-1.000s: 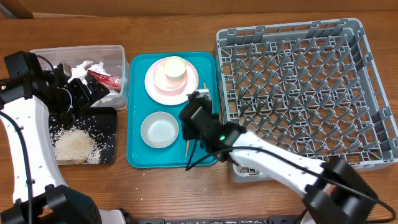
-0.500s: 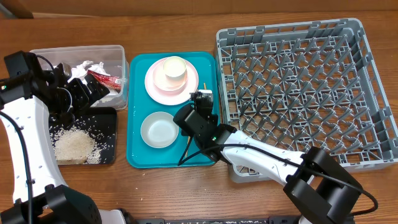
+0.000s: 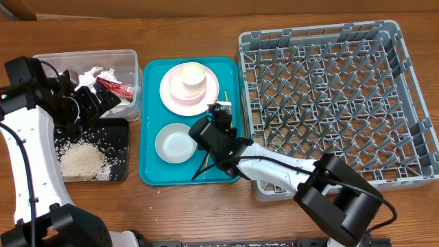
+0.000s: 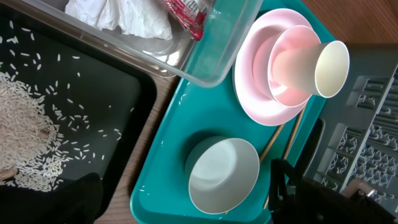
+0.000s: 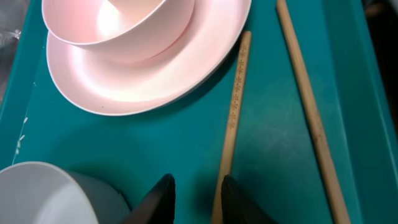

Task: Sort waste into correct bins and load items into the dishwasher
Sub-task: 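Lower the right gripper onto the wooden chopsticks and close on them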

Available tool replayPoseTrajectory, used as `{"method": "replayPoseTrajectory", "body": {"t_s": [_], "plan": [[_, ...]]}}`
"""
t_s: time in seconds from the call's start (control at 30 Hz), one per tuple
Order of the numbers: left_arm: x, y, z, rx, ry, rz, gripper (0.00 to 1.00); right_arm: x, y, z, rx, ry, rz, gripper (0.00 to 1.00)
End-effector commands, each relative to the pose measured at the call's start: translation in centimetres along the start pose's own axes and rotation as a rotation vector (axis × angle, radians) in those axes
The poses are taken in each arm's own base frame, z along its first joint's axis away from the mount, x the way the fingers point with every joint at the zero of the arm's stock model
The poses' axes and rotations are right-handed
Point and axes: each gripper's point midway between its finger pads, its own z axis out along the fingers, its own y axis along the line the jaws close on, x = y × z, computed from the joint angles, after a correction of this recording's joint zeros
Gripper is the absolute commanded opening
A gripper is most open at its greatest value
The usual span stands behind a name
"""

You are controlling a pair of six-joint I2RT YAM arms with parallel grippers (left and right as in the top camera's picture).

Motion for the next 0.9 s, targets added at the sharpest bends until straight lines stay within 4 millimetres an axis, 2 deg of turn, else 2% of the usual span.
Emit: {"method": "replayPoseTrajectory", "body": {"t_s": [0.0, 0.37, 0.87], "plan": [[-0.4, -0.8, -1.1, 0.012, -0.037, 0.035, 1.0, 0.5, -0.5, 1.6, 0.025, -0.003, -0.002, 0.27], [-0.4, -0.9, -1.1, 0.012, -0.036, 0.035, 1.0, 0.4, -1.8, 2.5, 0.071, -0.018, -0.002, 0.28], [-0.4, -0.9, -1.0, 0.012, -0.036, 0.035, 1.0, 1.1, -2.9, 2.5, 0.113, 0.012, -0.022, 0.26]]}}
